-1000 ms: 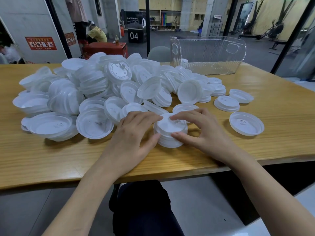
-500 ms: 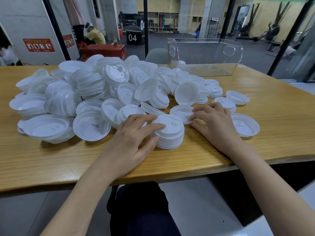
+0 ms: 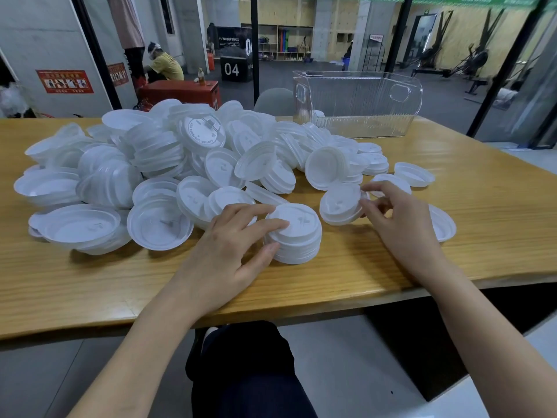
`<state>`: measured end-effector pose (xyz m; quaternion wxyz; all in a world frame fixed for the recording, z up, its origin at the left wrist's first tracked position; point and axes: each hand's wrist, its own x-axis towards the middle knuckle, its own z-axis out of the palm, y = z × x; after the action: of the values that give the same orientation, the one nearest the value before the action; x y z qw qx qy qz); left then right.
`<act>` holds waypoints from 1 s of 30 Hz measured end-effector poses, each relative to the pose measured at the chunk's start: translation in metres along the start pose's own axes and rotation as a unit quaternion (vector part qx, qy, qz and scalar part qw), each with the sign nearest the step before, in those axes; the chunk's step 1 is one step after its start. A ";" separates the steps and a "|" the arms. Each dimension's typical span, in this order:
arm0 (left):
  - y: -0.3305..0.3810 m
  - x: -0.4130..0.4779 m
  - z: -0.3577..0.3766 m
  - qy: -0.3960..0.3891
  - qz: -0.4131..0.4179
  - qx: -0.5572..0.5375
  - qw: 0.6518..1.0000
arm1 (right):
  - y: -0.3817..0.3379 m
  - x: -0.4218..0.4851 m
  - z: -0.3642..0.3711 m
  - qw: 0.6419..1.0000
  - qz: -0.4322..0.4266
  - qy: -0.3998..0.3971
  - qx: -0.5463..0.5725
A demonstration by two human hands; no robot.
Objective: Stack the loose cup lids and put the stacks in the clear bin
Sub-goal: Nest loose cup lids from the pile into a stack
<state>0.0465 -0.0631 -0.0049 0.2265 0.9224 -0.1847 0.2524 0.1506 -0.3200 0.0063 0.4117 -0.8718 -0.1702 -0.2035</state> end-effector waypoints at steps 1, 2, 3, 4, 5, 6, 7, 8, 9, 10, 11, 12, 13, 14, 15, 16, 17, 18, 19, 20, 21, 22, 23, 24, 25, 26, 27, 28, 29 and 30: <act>0.000 0.000 0.000 0.000 0.000 0.000 1.000 | 0.001 -0.001 0.001 0.999 -0.014 0.000 -0.040; 0.000 0.000 0.000 0.000 0.000 0.000 1.000 | 0.002 -0.001 0.001 0.997 -0.018 -0.005 -0.077; 0.000 0.000 0.000 0.000 0.000 0.000 1.000 | 0.003 -0.002 0.002 0.994 -0.016 -0.011 -0.110; 0.000 0.000 0.000 0.000 0.000 0.000 1.000 | 0.004 -0.002 0.003 0.990 -0.016 -0.014 -0.136; 0.000 0.000 0.000 0.000 0.000 -0.001 1.000 | 0.004 -0.002 0.003 0.987 -0.025 -0.013 -0.156; -0.001 0.000 0.001 0.001 0.000 -0.001 1.000 | 0.004 -0.002 0.004 0.985 -0.039 -0.013 -0.167; 0.000 0.000 0.001 0.001 -0.001 -0.001 1.000 | 0.003 -0.002 0.005 0.983 -0.051 -0.022 -0.172; 0.000 0.000 0.001 0.002 -0.001 0.000 1.000 | 0.001 -0.002 0.007 0.982 -0.056 -0.044 -0.177; 0.000 0.000 0.001 0.003 -0.001 0.002 1.000 | -0.001 -0.001 0.008 0.978 -0.060 -0.073 -0.186; 0.000 0.000 0.001 0.005 -0.003 0.003 1.000 | -0.002 -0.001 0.009 0.973 -0.067 -0.101 -0.197; 0.001 0.000 0.000 0.006 -0.006 0.004 1.000 | -0.002 -0.001 0.011 0.967 -0.076 -0.123 -0.209; 0.001 0.000 0.000 0.007 -0.009 0.005 1.000 | -0.002 -0.001 0.012 0.963 -0.083 -0.135 -0.217; 0.001 0.000 0.000 0.009 -0.011 0.007 1.000 | -0.002 0.000 0.013 0.962 -0.084 -0.139 -0.221; 0.001 0.000 -0.001 0.011 -0.012 0.008 1.000 | -0.001 0.000 0.013 0.963 -0.080 -0.137 -0.219; 0.002 0.000 -0.001 0.013 -0.014 0.009 1.000 | 0.000 0.001 0.013 0.964 -0.074 -0.133 -0.216; 0.002 0.000 -0.001 0.014 -0.016 0.008 1.000 | 0.001 0.001 0.013 0.966 -0.070 -0.129 -0.214; 0.002 0.001 -0.001 0.014 -0.017 0.007 1.000 | 0.003 0.002 0.014 0.966 -0.070 -0.128 -0.214; 0.003 0.000 -0.001 0.014 -0.018 0.007 1.000 | 0.004 0.002 0.014 0.966 -0.072 -0.127 -0.213; 0.003 0.000 -0.001 0.014 -0.019 0.007 1.000 | 0.005 0.002 0.015 0.967 -0.072 -0.122 -0.211; 0.002 0.000 -0.001 0.013 -0.021 0.009 1.000 | 0.004 0.002 0.015 0.970 -0.070 -0.112 -0.204; 0.002 0.000 -0.001 0.013 -0.023 0.012 1.000 | 0.003 0.002 0.015 0.976 -0.064 -0.095 -0.186; 0.002 0.000 0.000 0.014 -0.025 0.014 0.999 | 0.000 0.001 0.013 0.984 -0.056 -0.074 -0.152; 0.001 0.001 0.000 0.018 -0.029 0.016 0.999 | -0.004 0.001 0.011 0.991 -0.053 -0.054 -0.106; 0.000 0.001 0.000 0.026 -0.035 0.020 0.999 | -0.008 0.001 0.009 0.996 -0.056 -0.043 -0.057; 0.000 0.001 0.000 0.036 -0.043 0.025 0.998 | -0.013 0.000 0.007 0.997 -0.069 -0.043 -0.017; 0.000 0.001 0.000 0.045 -0.051 0.029 0.997 | -0.018 -0.001 0.006 0.994 -0.092 -0.050 0.008; 0.000 0.001 0.000 0.053 -0.059 0.031 0.996 | -0.023 -0.003 0.007 0.991 -0.118 -0.061 0.019; 0.000 0.000 0.000 0.058 -0.064 0.030 0.996 | -0.027 -0.005 0.009 0.987 -0.140 -0.074 0.024; 0.001 0.000 -0.001 0.061 -0.068 0.028 0.995 | -0.032 -0.007 0.011 0.984 -0.155 -0.089 0.027; 0.001 0.000 -0.001 0.063 -0.069 0.027 0.995 | -0.035 -0.009 0.014 0.981 -0.163 -0.103 0.029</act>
<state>0.0457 -0.0634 -0.0038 0.2300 0.9209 -0.0990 0.2987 0.1295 -0.2890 0.0167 0.3786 -0.8361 -0.3579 -0.1716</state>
